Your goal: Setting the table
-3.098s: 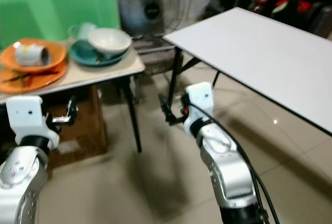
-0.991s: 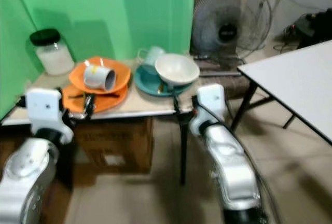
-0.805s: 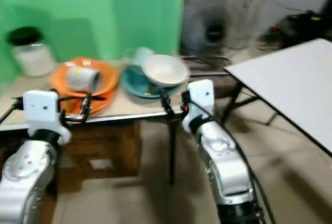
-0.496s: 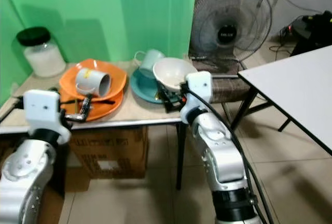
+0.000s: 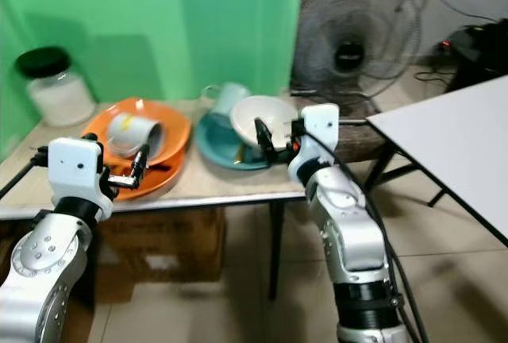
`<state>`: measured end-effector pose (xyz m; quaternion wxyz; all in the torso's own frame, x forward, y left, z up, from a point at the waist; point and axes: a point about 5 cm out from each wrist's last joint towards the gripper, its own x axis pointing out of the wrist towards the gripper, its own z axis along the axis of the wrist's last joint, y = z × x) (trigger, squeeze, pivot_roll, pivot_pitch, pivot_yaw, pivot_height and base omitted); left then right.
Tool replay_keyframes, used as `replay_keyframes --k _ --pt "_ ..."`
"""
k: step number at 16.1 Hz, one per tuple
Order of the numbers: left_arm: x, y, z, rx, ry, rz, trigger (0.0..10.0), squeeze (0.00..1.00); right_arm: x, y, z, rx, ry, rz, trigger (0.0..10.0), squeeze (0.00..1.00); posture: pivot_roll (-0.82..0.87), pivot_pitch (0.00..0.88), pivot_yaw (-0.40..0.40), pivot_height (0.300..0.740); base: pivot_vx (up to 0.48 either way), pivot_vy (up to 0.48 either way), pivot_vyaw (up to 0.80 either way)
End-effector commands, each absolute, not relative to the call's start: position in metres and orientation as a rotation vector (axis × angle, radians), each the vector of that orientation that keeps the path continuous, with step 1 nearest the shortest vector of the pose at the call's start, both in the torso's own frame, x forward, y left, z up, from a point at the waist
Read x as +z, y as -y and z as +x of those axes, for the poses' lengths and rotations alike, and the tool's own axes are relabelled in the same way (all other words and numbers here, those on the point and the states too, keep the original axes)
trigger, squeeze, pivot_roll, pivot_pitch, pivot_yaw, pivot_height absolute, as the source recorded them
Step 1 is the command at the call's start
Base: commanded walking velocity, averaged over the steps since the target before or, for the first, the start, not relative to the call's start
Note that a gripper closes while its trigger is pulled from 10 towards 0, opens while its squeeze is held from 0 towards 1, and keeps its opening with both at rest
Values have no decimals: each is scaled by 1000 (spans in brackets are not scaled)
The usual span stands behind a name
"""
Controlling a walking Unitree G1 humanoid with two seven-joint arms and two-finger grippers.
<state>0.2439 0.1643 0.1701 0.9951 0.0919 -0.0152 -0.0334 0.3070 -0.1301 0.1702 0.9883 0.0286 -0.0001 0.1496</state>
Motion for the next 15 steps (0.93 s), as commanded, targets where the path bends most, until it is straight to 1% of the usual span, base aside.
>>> replay_keyframes --k 1,2,3,5,9,11,13,15 --pt "170 -157 245 -99 38 191 10000 0 171 140 310 280 -3 71 10000 0 -37 0 19 740 281 0 0" --pt "170 -156 246 -108 40 193 10000 0 173 140 311 287 1 80 10000 0 -39 0 19 740 285 0 0" --pt "171 -154 247 -116 43 196 10000 0 174 141 312 297 9 85 10000 1000 -41 0 18 740 277 0 0" --pt "172 -151 249 -149 47 226 10000 0 181 137 312 400 25 68 10000 1000 -38 0 16 740 277 0 0" --pt "170 -148 247 -270 9 303 10000 0 180 120 309 705 -42 -101 10000 1000 -45 0 20 740 0 0 0" --pt "171 -143 245 -348 6 309 10000 0 181 115 308 812 -77 -166 10000 1000 -44 0 12 740 0 0 0" --pt "170 -141 242 -430 -12 311 10000 0 181 108 310 881 -106 -215 10000 1000 -48 0 8 740 0 0 0" --pt "168 -140 236 -487 -39 326 10000 0 179 103 312 908 -139 -279 10000 1000 -49 0 4 740 0 0 0"
